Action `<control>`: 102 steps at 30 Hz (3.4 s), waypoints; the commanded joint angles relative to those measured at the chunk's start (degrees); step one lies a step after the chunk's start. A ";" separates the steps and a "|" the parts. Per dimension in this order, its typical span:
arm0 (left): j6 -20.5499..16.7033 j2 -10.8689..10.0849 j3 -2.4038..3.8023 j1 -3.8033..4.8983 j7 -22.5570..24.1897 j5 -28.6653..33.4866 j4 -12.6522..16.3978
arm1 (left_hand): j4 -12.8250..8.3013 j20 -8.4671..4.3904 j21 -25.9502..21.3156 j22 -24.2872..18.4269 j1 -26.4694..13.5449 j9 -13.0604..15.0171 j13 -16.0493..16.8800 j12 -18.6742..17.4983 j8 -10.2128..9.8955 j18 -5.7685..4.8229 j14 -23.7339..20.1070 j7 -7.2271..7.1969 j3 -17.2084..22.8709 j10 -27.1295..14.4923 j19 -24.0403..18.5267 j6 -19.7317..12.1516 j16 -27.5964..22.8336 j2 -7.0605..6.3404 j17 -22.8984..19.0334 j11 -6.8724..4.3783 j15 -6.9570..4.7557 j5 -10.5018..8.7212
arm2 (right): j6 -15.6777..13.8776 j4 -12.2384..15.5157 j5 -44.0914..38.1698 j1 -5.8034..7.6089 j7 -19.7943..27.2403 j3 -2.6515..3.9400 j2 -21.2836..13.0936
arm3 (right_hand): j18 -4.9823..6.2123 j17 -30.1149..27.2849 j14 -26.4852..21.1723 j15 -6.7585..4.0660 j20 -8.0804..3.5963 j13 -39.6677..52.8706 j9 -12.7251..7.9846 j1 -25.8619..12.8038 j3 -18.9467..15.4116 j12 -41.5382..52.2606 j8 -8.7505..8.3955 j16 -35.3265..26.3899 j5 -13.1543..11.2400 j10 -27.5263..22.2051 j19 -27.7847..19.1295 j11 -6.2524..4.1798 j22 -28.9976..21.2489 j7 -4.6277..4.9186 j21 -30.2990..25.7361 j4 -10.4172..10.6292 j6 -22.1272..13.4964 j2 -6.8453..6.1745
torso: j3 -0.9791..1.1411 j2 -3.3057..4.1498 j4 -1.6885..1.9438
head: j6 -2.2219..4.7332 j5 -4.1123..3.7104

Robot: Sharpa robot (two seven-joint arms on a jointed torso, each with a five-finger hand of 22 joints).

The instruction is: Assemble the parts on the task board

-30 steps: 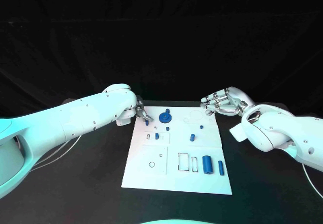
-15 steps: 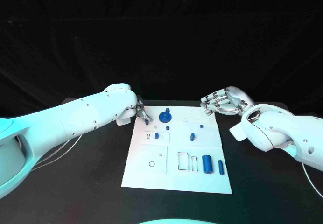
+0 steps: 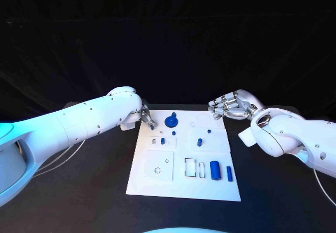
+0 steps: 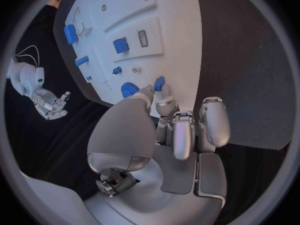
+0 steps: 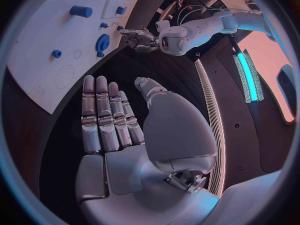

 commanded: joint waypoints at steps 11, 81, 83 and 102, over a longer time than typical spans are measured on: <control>1.22 0.21 0.00 -0.04 1.27 1.80 -0.17 | -2.59 -0.24 0.38 0.37 7.87 -0.23 -0.63 -0.31 -0.38 -0.02 4.96 0.05 8.68 0.17 0.33 0.51 0.21 0.49 12.43 -0.38 -0.63 0.34 | 0.65 0.11 0.00 -0.03 0.57 0.01 0.00 | 0.18 -0.08 -0.24 0.03 -0.04 -0.06 0.02 -0.50 -0.28 -0.06 -0.25 -0.14 0.29 -0.24 -0.30 0.01 -0.09 0.09 -0.20 -0.08 -0.40 0.36 | 0.02 -0.07 0.11 | 0.01 -0.16; -11.96 -14.09 -0.04 -5.97 0.29 -1.24 24.24 | -8.65 -0.68 1.80 3.09 3.26 4.03 -0.99 -0.02 4.62 -0.54 5.05 -0.56 30.61 3.08 2.04 1.48 0.41 -9.00 12.66 -0.98 -0.97 0.10 | 0.60 0.20 0.67 -0.04 0.84 0.01 -0.53 | 0.22 -0.23 -0.26 0.06 0.04 -0.06 0.05 -0.94 -0.41 0.06 -0.19 -0.09 0.77 -0.30 -0.23 0.04 -0.41 0.11 -0.31 0.23 -0.41 0.70 | -0.04 -0.02 0.14 | -0.17 1.11; -11.84 -14.09 -0.04 -5.97 0.17 -1.43 24.21 | -8.65 -0.68 1.80 3.09 3.26 4.03 -0.99 -0.02 4.62 -0.54 5.05 -0.56 30.61 3.08 2.04 1.48 0.41 -9.00 12.66 -0.98 -0.97 0.10 | 0.60 0.20 0.67 -0.05 0.85 0.01 -0.53 | 0.22 -0.23 -0.26 0.06 0.04 -0.06 0.05 -0.94 -0.41 0.06 -0.19 -0.09 0.77 -0.30 -0.23 0.04 -0.41 0.11 -0.31 0.23 -0.41 0.70 | -0.03 -0.02 0.13 | -0.16 1.10; -8.80 -13.76 -0.04 -5.98 -0.58 -3.00 24.06 | -8.77 -0.74 1.64 2.79 2.92 4.42 -1.61 -0.63 4.99 -0.46 5.05 -0.64 31.61 3.04 1.81 1.65 0.38 -9.51 12.64 -1.06 -1.02 0.11 | 0.65 0.17 0.70 -0.14 0.88 0.01 -0.54 | 0.22 -0.23 -0.26 0.06 0.04 -0.06 0.05 -0.94 -0.41 0.06 -0.19 -0.09 0.77 -0.30 -0.23 0.04 -0.41 0.11 -0.31 0.23 -0.41 0.70 | -0.01 0.01 0.15 | -0.31 0.88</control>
